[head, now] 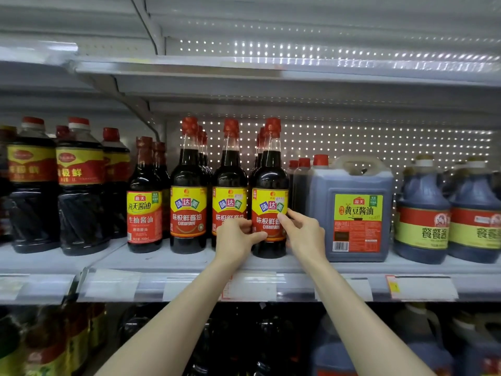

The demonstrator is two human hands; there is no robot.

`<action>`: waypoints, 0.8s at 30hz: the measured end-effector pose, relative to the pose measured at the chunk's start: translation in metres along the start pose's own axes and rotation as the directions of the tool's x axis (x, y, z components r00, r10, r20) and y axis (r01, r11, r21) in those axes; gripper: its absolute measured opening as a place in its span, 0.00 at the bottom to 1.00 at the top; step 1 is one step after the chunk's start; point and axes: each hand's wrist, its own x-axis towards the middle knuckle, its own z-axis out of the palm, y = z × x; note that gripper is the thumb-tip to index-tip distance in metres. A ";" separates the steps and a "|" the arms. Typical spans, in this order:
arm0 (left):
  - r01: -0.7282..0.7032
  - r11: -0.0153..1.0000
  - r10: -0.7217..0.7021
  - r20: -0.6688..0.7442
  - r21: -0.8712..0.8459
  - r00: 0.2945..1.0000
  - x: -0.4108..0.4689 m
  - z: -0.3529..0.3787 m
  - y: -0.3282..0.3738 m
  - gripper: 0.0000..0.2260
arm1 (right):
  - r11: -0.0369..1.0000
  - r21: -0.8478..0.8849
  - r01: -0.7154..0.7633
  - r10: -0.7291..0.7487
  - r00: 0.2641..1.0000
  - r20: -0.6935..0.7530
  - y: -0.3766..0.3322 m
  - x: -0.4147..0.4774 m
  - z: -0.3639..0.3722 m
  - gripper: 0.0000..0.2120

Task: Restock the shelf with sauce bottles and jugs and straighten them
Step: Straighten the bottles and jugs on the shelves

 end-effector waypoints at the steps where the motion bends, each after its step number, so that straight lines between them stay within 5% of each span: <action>1: 0.003 1.000 -0.003 0.001 0.003 1.000 0.000 0.000 0.000 0.22 | 1.000 -0.014 0.002 -0.002 1.000 -0.006 0.001 0.000 0.000 0.23; 24: 0.068 0.996 -0.066 -0.049 0.053 0.997 0.006 0.012 -0.005 0.22 | 0.999 -0.046 0.027 -0.026 0.999 0.034 0.009 0.007 0.005 0.24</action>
